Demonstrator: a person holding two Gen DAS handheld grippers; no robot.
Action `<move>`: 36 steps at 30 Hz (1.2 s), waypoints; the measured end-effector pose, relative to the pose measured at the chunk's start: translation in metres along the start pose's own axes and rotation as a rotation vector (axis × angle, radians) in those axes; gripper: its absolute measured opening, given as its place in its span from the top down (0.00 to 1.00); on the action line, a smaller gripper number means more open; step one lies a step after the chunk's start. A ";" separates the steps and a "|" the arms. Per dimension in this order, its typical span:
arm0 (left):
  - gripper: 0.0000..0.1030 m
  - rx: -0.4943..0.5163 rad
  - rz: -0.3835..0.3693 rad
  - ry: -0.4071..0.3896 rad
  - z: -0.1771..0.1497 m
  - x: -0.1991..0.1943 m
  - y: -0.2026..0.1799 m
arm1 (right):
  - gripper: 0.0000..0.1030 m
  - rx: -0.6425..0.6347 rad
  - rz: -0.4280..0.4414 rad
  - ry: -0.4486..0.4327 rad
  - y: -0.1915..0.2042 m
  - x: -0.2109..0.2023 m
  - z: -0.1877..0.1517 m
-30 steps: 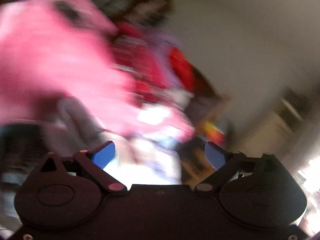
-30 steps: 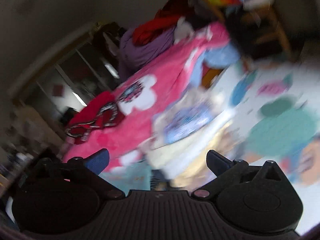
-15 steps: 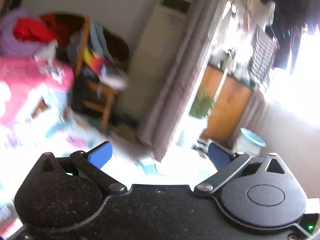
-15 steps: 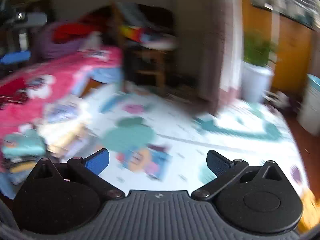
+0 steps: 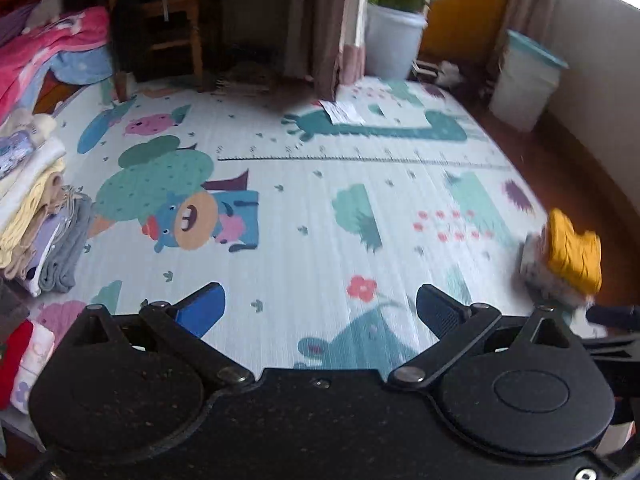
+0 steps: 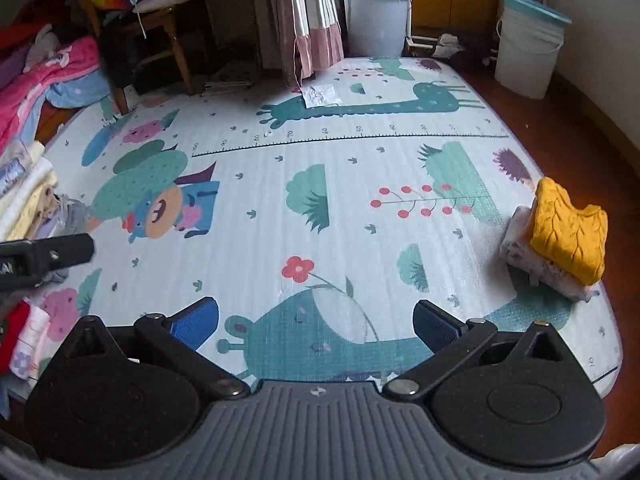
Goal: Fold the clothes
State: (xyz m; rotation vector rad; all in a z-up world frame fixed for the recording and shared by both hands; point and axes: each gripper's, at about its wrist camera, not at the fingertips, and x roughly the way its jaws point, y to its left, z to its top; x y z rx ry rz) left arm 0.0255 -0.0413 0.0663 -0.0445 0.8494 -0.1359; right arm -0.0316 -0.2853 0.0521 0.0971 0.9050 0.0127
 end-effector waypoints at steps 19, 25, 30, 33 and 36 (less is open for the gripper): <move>0.00 -0.058 0.066 0.106 -0.046 0.000 0.011 | 0.00 0.006 0.003 0.029 0.021 0.000 -0.004; 0.00 -0.038 0.084 0.124 -0.051 0.006 0.006 | 0.00 -0.008 -0.008 0.051 0.026 0.007 -0.010; 0.00 -0.022 0.097 0.121 -0.049 0.007 0.002 | 0.00 -0.023 -0.023 0.062 0.029 0.012 -0.013; 0.00 -0.022 0.099 0.120 -0.048 0.008 0.001 | 0.00 -0.028 -0.026 0.069 0.030 0.015 -0.015; 0.00 -0.024 0.096 0.131 -0.049 0.010 0.000 | 0.00 -0.033 -0.031 0.073 0.032 0.017 -0.016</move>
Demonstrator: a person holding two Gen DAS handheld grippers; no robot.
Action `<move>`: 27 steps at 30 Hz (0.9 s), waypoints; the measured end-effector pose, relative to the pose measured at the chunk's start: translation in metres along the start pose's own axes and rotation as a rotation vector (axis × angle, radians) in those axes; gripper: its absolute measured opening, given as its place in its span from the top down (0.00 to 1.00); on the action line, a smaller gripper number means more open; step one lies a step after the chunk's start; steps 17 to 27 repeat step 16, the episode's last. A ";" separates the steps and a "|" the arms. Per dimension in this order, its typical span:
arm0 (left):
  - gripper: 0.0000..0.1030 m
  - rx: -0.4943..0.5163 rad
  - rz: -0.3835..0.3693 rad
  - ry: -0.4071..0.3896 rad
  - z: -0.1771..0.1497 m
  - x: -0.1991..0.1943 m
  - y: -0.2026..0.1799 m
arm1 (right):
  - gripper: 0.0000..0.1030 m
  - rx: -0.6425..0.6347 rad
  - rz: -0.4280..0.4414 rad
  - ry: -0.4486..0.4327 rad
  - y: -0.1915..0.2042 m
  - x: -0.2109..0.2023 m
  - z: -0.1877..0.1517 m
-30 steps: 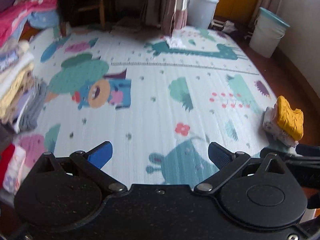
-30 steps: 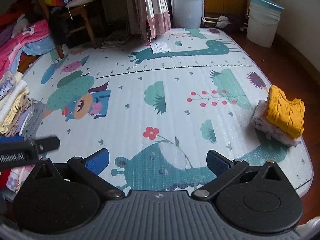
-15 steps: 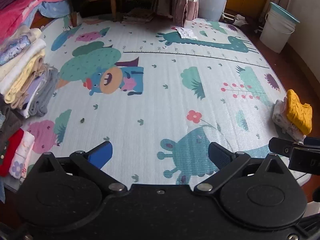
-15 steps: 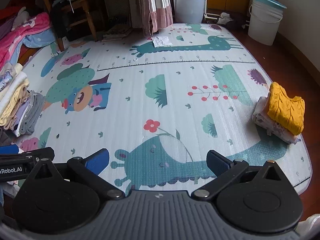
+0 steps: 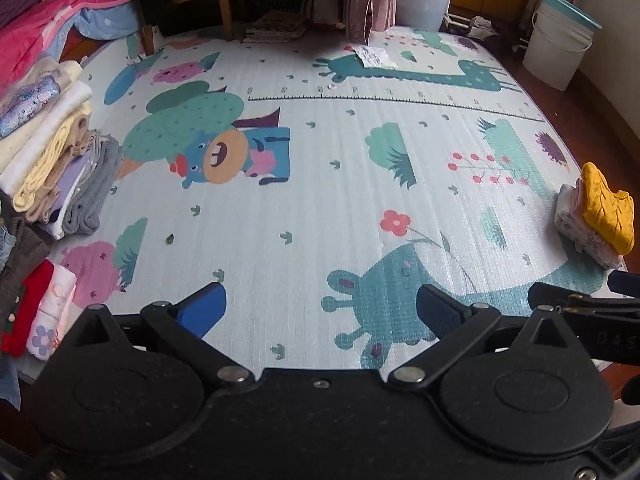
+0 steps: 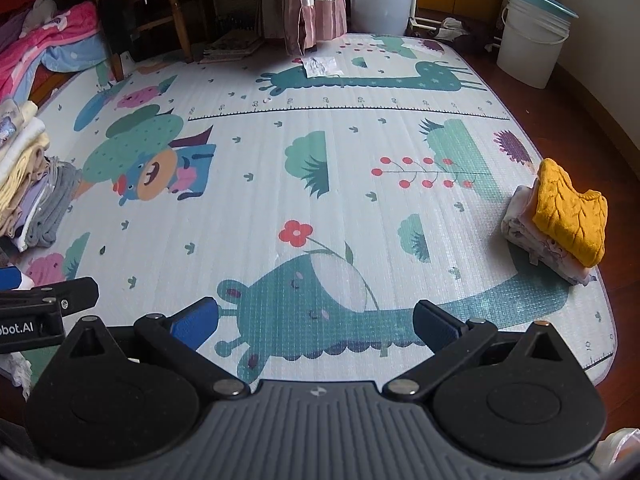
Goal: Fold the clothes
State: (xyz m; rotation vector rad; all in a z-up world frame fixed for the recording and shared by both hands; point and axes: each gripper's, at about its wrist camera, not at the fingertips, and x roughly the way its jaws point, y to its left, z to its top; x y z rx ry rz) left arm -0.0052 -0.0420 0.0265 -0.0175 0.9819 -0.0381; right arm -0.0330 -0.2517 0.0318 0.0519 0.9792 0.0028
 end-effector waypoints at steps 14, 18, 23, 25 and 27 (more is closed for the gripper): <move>0.00 0.004 -0.010 0.014 -0.004 0.002 -0.002 | 0.00 -0.001 0.003 0.009 -0.004 0.005 0.002; 0.00 0.007 -0.012 0.013 -0.005 0.001 -0.002 | 0.00 -0.001 0.003 0.008 -0.003 0.005 0.002; 0.00 0.007 -0.012 0.013 -0.005 0.001 -0.002 | 0.00 -0.001 0.003 0.008 -0.003 0.005 0.002; 0.00 0.007 -0.012 0.013 -0.005 0.001 -0.002 | 0.00 -0.001 0.003 0.008 -0.003 0.005 0.002; 0.00 0.007 -0.012 0.013 -0.005 0.001 -0.002 | 0.00 -0.001 0.003 0.008 -0.003 0.005 0.002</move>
